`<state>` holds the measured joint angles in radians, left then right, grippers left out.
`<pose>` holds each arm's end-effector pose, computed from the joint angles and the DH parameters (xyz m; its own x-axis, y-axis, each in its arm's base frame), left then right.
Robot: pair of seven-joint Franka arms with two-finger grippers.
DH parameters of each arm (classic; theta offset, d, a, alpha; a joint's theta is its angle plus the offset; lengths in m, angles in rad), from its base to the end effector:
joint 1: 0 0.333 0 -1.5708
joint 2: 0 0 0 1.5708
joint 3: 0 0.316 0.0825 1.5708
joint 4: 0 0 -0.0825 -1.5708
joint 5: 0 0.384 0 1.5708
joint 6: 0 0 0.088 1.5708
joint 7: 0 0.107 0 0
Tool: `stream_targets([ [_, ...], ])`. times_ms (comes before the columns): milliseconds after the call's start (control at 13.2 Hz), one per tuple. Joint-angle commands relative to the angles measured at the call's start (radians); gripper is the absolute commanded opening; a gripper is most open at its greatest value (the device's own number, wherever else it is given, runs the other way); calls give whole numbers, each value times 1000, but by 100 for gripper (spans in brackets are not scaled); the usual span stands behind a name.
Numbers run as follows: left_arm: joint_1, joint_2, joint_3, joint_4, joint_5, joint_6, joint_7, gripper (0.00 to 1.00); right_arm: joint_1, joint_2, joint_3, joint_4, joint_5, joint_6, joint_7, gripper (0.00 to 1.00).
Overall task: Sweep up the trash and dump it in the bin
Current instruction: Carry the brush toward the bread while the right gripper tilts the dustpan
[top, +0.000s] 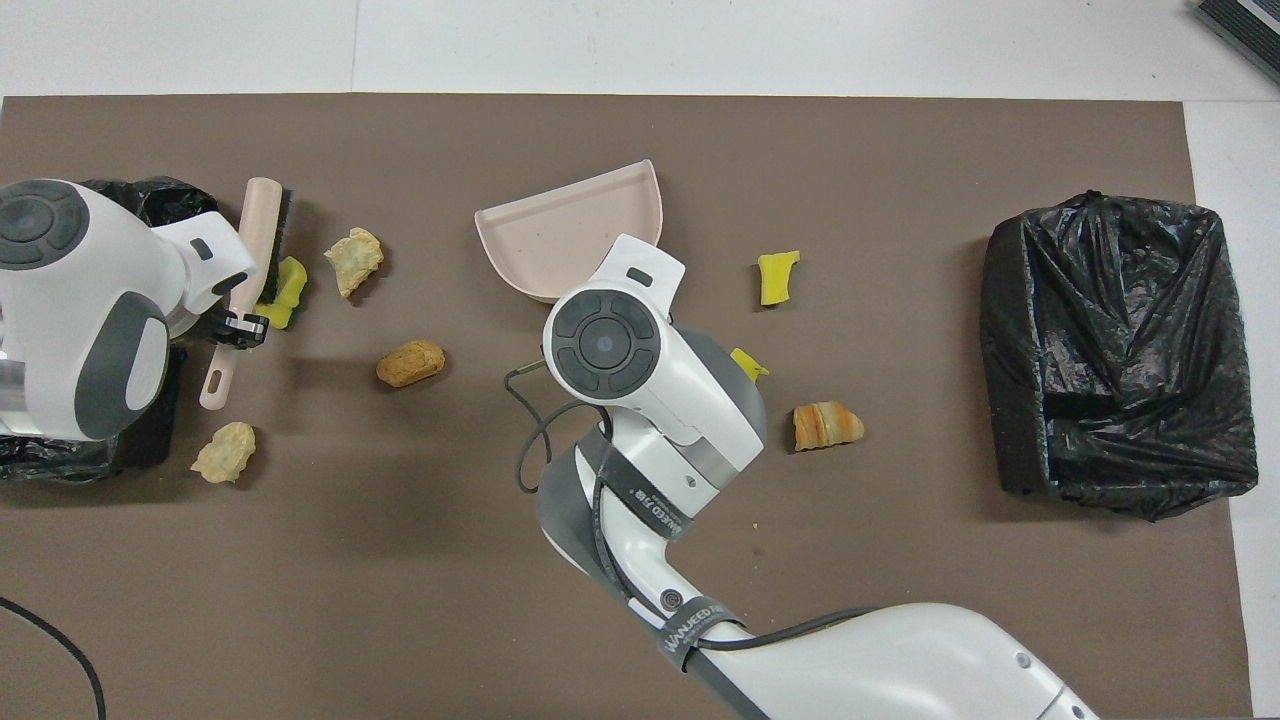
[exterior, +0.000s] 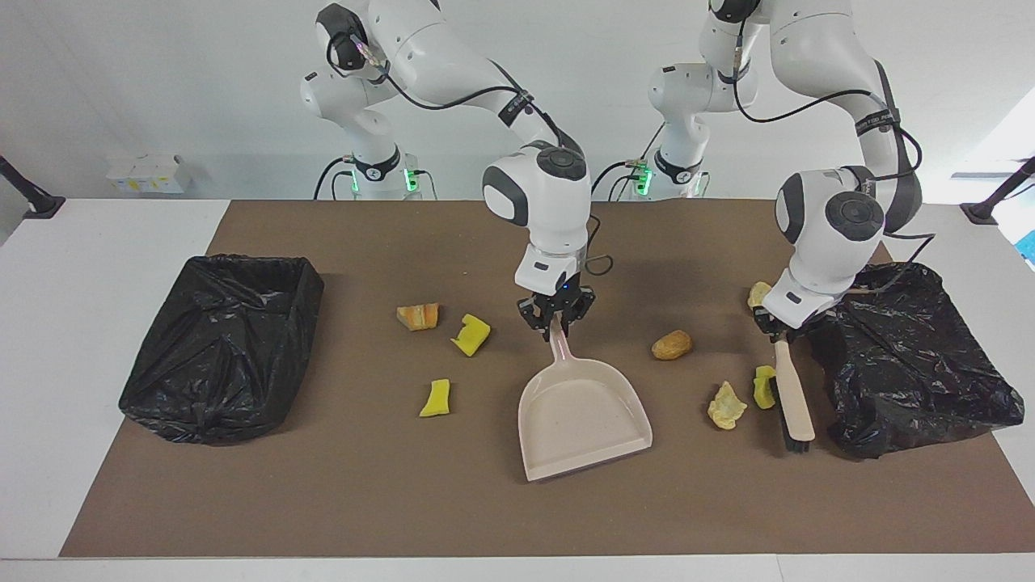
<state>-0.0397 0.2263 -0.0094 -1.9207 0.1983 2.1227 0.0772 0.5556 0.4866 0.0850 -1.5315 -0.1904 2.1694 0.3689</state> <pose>0.6038 -0.0206 0.3740 0.9730 -0.2265 -0.0452 -0.2308 -0.9597 -0.1601 0.5758 0.4085 0.3909 0.9195 0.3469 0.1847 0.3398 -0.9379 0.0697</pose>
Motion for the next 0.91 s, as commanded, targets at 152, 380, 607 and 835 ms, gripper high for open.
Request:
stream_targets([
  [152, -2, 1, -15, 5, 20, -23, 39, 0, -68, -111, 13, -107, 15, -54, -357, 0],
  [380, -46, -7, -23, 3, 17, -102, 53, 0, -71, -129, 13, -111, 17, -149, -574, 0],
  [607, -94, -13, -30, 5, -11, -164, 73, 0, -63, -146, 15, -131, 17, -201, -779, 0],
  [835, -94, -15, -34, 12, -149, -210, 98, 0, -75, -157, 15, -162, 44, -188, -1118, 0],
])
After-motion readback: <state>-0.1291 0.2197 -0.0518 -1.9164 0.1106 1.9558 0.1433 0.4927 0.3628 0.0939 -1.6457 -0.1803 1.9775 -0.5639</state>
